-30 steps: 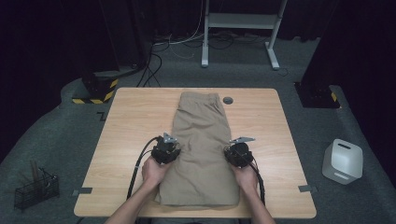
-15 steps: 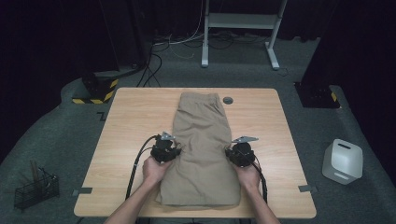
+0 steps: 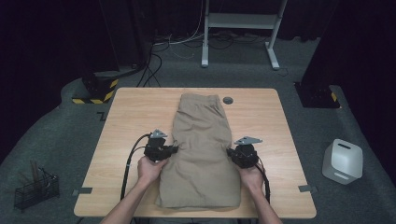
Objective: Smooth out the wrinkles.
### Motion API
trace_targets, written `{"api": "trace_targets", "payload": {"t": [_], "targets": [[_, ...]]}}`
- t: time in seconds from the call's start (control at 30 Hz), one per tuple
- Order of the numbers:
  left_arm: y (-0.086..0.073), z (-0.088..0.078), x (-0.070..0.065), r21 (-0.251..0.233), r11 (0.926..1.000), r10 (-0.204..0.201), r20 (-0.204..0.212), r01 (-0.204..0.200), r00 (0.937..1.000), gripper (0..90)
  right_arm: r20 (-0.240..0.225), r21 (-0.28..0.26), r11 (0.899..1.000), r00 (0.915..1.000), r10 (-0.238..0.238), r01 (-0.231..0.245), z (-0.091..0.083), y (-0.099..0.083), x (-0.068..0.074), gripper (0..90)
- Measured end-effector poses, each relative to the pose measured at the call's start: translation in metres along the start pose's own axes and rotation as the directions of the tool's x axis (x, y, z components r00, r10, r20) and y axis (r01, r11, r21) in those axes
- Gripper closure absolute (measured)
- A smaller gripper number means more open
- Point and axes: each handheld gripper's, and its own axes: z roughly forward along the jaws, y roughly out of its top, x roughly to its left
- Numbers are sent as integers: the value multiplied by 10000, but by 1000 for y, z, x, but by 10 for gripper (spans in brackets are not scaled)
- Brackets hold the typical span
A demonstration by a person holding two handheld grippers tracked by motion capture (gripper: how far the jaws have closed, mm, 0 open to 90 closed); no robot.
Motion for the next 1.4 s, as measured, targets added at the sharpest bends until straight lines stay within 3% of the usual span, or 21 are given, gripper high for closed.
{"api": "trace_targets", "payload": {"t": [0.27, 0.47, 0.6, 0.7, 1.07, 1.2, 1.3, 1.4], "targets": [[6, -13, 0, -366, 9993, 66, 21, -65, 10000, 851, 69, -231, 9984, 9987, -507, 508, -7, 4, 3, 883], [14, -23, -4, -604, 9979, 225, 6, -224, 9997, 851, 122, -759, 9931, 9960, -887, 894, -23, 12, 7, 883], [22, -27, -8, -648, 9962, 575, -198, -587, 9982, 851, 334, -1075, 9895, 9951, -932, 963, -30, 16, 7, 884], [31, -30, -8, -613, 9951, 753, -393, -776, 9964, 850, 737, -1134, 9831, 9880, -1361, 1438, -32, 21, 11, 884], [69, -40, -4, -985, 9891, 1030, -718, -1098, 9921, 851, 1195, -1913, 9695, 9841, -1316, 1529, -40, 50, 5, 884], [80, -44, -2, -1167, 9883, 901, -743, -984, 9932, 851, 1228, -2072, 9667, 9843, -1269, 1504, -44, 60, 2, 884], [88, -51, -6, -1081, 9865, 1123, -985, -1228, 9888, 851, 1393, -2173, 9613, 9802, -1410, 1691, -49, 66, 5, 884], [89, -65, -14, -1281, 9828, 1208, -966, -1327, 9880, 851, 1429, -2401, 9541, 9787, -1477, 1790, -58, 67, 11, 884]]}}
